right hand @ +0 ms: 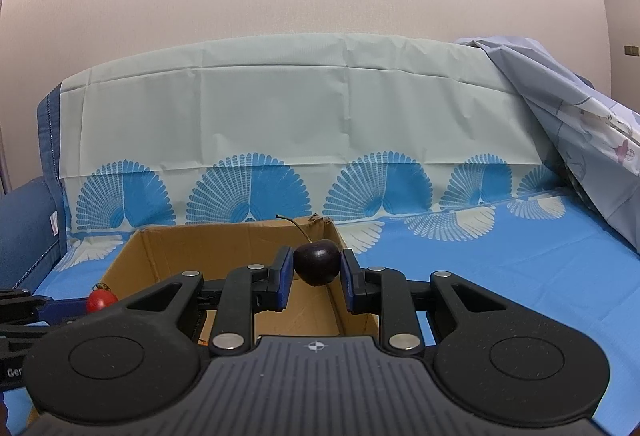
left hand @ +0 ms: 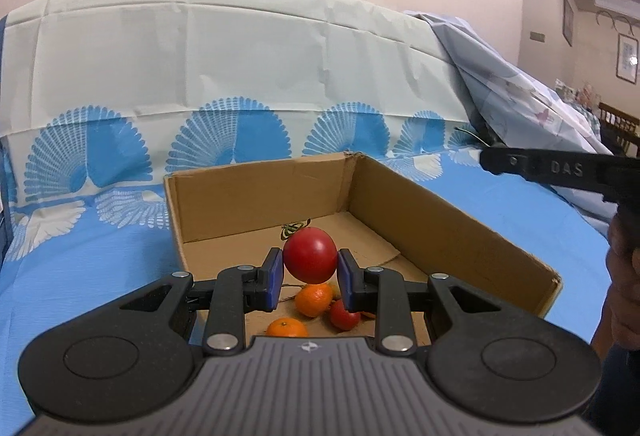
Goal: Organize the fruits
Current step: 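Lift both held fruits and carry them over the cardboard box, then open both tools to drop the tomato and cherry into the box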
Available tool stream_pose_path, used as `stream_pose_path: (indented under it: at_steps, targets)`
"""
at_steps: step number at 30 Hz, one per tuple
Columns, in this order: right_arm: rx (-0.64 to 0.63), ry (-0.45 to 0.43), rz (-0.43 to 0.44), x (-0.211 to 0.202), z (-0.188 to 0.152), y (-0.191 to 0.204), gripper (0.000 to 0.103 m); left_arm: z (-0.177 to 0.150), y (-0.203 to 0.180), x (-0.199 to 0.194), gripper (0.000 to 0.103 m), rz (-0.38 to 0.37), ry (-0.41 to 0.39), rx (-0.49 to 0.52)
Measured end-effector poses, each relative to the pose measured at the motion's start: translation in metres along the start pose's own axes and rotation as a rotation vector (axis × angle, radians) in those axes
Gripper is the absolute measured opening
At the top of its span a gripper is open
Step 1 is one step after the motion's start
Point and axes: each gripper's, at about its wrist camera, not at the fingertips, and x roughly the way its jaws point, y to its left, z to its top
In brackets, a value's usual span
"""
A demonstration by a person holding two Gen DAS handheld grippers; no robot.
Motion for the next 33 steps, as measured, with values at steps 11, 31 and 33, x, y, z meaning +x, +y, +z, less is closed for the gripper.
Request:
stream_pose_path:
  at_steps: [11,31,33]
  targets:
    - [-0.012,0.003,0.009,0.0,0.0,0.001,0.026,-0.003,-0.011,0.001,0.032,-0.033,0.01,0.044]
    - [-0.026,0.007,0.023,0.001,-0.003,0.005,0.026,-0.004,-0.014,0.0,0.032,-0.047,0.022,0.062]
    - [-0.027,0.008,0.023,0.001,-0.003,0.005,0.026,-0.003,-0.015,0.0,0.032,-0.046,0.023,0.061]
